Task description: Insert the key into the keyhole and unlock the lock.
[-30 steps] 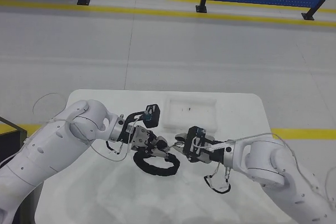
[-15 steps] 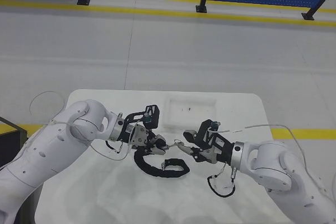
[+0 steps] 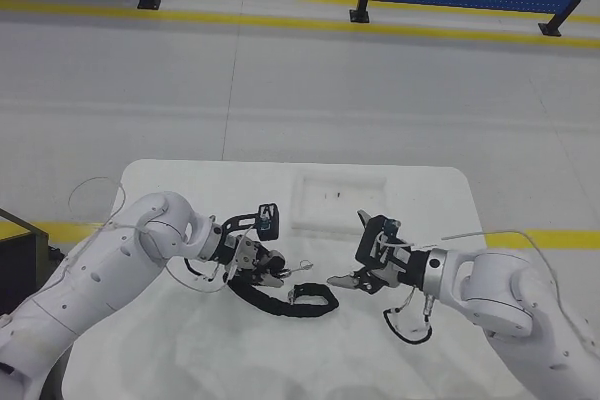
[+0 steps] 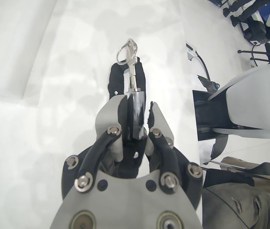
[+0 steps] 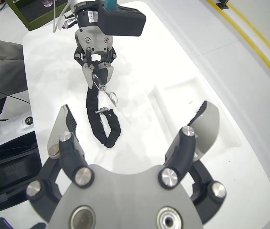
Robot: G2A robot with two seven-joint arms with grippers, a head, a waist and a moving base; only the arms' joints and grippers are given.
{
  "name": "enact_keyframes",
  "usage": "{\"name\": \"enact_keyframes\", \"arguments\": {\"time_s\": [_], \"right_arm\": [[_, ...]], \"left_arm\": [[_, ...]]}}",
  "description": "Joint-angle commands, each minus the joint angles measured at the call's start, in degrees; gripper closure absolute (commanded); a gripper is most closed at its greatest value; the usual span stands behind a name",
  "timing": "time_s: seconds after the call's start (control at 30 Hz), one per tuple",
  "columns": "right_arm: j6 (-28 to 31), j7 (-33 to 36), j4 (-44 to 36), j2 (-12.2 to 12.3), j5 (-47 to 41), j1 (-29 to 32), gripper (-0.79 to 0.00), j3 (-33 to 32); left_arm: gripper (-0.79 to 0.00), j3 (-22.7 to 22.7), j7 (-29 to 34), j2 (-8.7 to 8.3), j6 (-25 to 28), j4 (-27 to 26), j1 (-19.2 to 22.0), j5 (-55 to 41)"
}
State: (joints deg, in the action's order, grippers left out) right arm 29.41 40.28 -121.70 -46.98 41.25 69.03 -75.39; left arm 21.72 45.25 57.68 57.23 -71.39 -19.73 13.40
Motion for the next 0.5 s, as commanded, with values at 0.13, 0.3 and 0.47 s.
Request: {"name": "enact_keyframes", "arguments": {"time_s": [0.13,0.3,0.47], "right_arm": [[5.0,-1.8,8.1,-0.6,-3.1,-7.3,-0.785,2.1],[9.7,-0.3,15.1,-1.3,-7.3,-16.5,-0.785,4.1],[13.1,2.1,22.2,-2.1,-11.8,-27.3,-0.785,7.0]], "left_arm": [[-0.785,1.8,0.0,0.9,0.8,2.0,4.5,0.5],[-0.785,3.2,1.0,0.62,0.8,2.9,11.0,-1.6],[-0.785,4.6,1.0,-0.17,0.8,4.7,17.7,-6.1]]}}
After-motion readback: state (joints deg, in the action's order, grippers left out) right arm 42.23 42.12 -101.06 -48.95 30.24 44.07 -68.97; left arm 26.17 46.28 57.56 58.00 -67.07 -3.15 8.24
